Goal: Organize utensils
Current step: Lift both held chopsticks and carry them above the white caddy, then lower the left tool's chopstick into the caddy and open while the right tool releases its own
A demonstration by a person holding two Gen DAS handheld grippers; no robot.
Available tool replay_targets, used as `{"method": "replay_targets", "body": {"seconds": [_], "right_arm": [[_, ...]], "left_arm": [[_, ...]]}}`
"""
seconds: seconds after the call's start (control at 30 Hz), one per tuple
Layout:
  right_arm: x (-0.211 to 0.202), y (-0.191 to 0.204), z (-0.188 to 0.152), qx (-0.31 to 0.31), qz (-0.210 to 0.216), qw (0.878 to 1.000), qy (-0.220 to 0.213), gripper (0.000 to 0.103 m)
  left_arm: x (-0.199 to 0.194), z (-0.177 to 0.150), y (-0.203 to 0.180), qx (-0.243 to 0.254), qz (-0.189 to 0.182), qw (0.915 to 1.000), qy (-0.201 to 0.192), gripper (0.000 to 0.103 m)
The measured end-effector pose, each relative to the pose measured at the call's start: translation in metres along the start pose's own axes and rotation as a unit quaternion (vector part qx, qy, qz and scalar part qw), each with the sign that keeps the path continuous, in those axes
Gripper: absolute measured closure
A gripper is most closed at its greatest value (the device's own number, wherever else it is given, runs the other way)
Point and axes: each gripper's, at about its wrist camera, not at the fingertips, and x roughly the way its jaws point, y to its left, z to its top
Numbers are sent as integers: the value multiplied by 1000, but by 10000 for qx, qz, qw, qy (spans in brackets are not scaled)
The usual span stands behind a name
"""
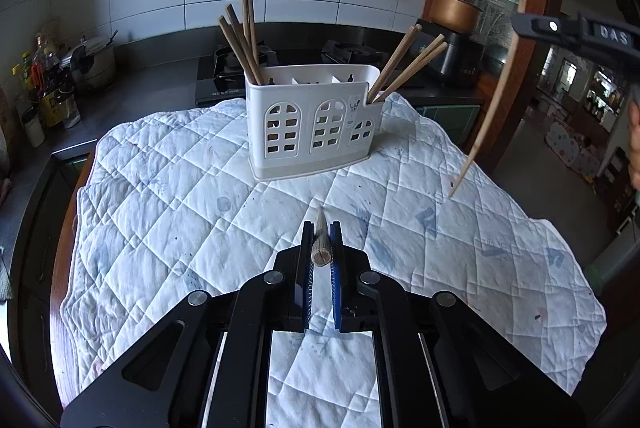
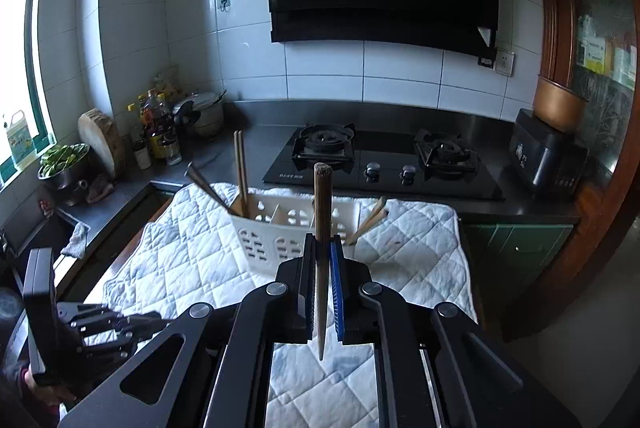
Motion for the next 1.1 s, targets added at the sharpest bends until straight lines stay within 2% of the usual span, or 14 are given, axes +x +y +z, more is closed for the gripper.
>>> {"method": "replay_targets", "body": {"seconds": [0.27,0.47,0.67,0.87,1.1], "right_arm": [[28,-17,63,286,-175,9982,-492,96],[59,-21,86,436,-219,9966,-657,96],[98,-21,84,364,-385,9971,-554,96],[121,-28,73,522,-342,9968,-495,96],[144,-27,54,316,-322,9989,-122,96]], "left_arm": [[3,15,3,42,-104,9999,-15,97],[4,28,5,39,-159,9999,-37,97],[-2,43,6,94,-164,9997,-153,97],[-17,62,6,156,-165,9992,-343,97],[-29,87,2,195,-178,9977,-618,97]]}}
